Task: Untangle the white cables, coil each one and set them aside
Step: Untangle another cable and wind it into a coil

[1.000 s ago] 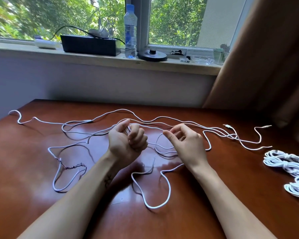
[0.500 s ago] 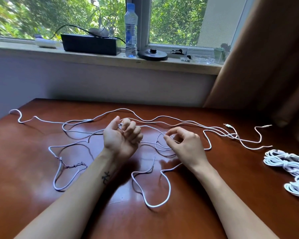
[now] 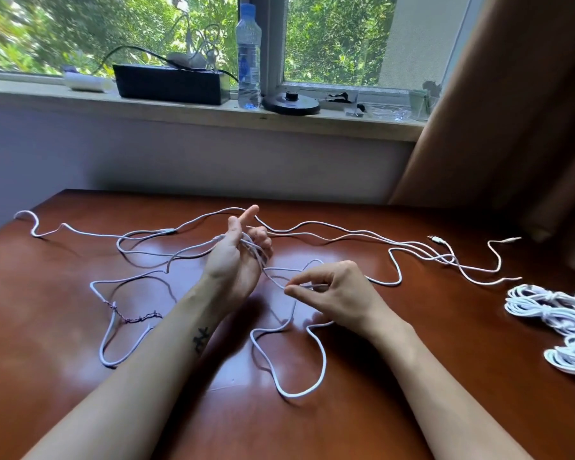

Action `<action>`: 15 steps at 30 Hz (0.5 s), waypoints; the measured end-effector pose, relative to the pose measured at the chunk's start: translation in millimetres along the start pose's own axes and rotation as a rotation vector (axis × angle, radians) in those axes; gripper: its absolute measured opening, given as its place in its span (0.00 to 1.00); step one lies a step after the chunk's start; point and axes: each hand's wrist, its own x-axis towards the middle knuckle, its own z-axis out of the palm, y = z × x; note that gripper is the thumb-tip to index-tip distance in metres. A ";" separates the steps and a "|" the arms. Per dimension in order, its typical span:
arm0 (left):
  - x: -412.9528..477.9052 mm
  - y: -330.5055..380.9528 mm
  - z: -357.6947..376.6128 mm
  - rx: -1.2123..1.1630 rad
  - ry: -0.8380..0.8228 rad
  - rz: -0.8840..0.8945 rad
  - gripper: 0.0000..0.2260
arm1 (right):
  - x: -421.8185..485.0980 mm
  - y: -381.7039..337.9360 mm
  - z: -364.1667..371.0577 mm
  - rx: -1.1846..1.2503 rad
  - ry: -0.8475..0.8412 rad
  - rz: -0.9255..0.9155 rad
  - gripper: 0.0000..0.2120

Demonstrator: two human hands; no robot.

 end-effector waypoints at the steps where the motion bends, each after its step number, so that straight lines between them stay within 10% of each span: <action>1: 0.5 -3.3 0.8 0.083 0.018 0.016 0.18 | -0.4 -0.5 0.1 -0.010 -0.011 0.000 0.05; 15: -3.9 -6.4 0.6 0.632 0.072 0.330 0.22 | -1.6 -11.1 0.8 -0.061 0.197 -0.113 0.15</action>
